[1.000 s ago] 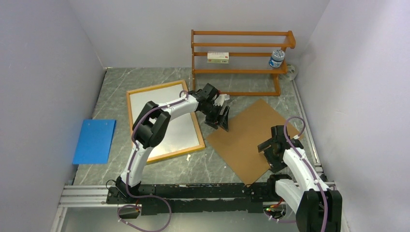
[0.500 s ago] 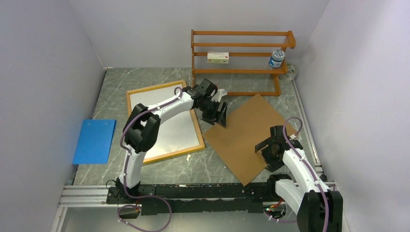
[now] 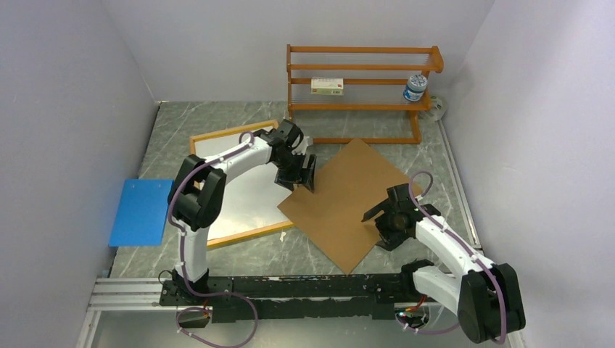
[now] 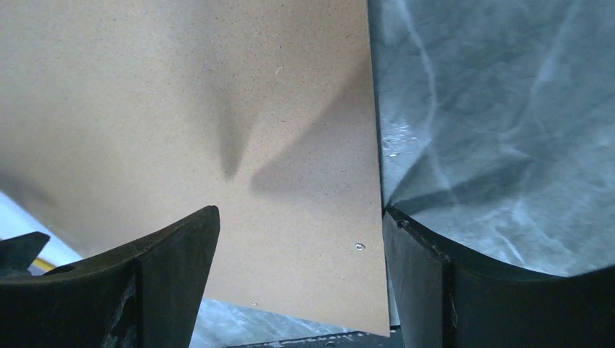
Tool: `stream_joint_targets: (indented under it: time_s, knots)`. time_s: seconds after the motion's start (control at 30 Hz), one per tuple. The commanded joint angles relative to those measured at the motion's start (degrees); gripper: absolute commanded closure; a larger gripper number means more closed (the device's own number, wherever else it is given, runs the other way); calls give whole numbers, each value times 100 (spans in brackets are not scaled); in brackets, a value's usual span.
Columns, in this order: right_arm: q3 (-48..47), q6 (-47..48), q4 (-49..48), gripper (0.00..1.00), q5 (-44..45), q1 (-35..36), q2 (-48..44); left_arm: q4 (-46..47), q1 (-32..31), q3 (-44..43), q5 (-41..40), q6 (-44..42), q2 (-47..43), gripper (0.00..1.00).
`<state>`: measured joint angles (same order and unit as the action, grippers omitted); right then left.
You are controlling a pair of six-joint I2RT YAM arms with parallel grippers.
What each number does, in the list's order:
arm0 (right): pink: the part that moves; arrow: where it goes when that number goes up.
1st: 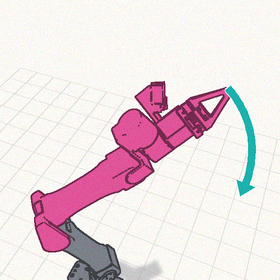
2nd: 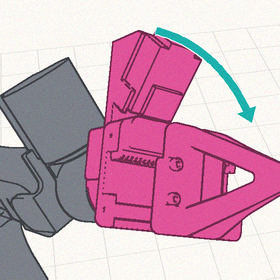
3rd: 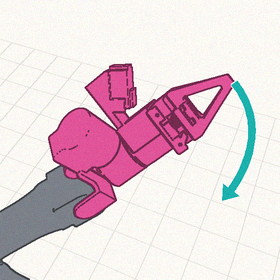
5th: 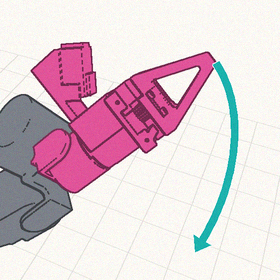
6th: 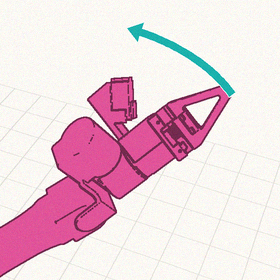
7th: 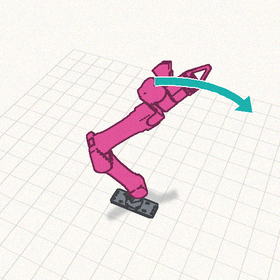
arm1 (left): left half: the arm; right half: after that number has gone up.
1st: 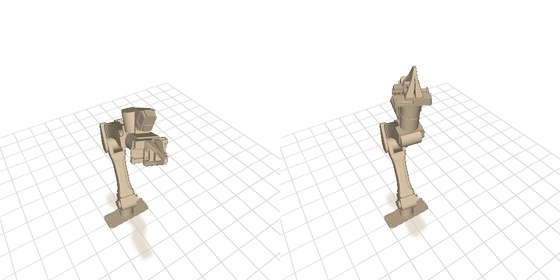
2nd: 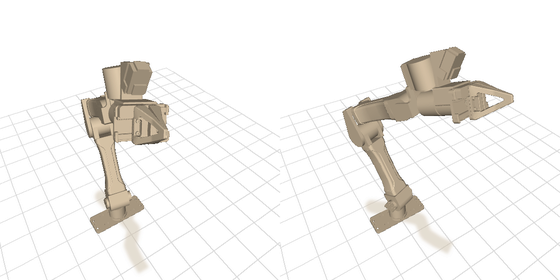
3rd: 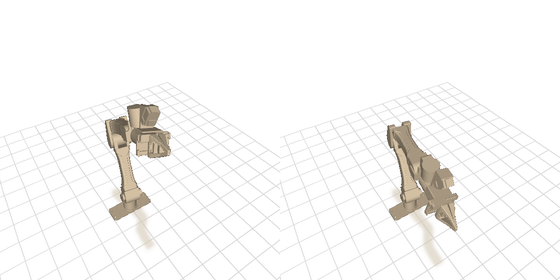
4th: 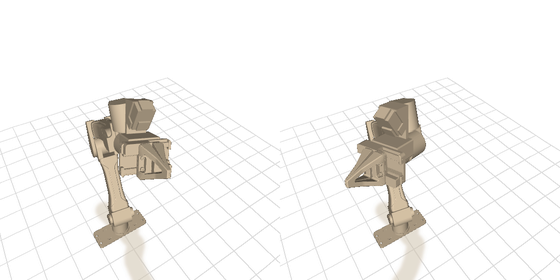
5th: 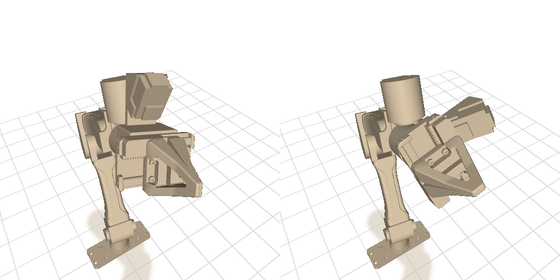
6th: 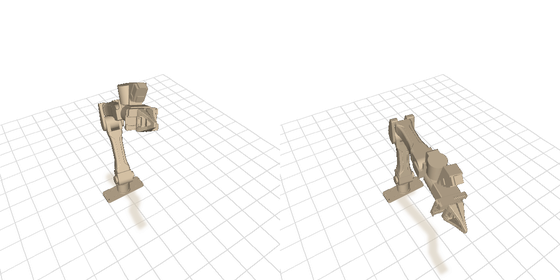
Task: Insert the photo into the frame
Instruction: Move the photo frame item to the center of the board, then turn over the photo frame item at the center of the board.
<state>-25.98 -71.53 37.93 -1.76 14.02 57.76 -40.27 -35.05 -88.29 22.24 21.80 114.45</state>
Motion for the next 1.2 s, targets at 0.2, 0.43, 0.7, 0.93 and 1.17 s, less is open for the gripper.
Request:
stream_joint_targets:
  time_s: [0.2,0.43,0.7,0.93,1.17]
  knots:
    - [57,-258,-414,14,110,75,201,-473,661,313,-448,-159,-632,6]
    - [163,-134,-438,14,102,76,140,-443,838,624,372,-391,-507,12]
    - [307,-133,-558,14,23,80,-10,-243,838,843,991,-226,-400,26]
    - [319,-73,-703,14,-114,78,77,-271,833,867,879,-83,-236,19]
    - [352,-29,-775,14,-158,81,60,-202,834,887,1542,-99,-33,22]
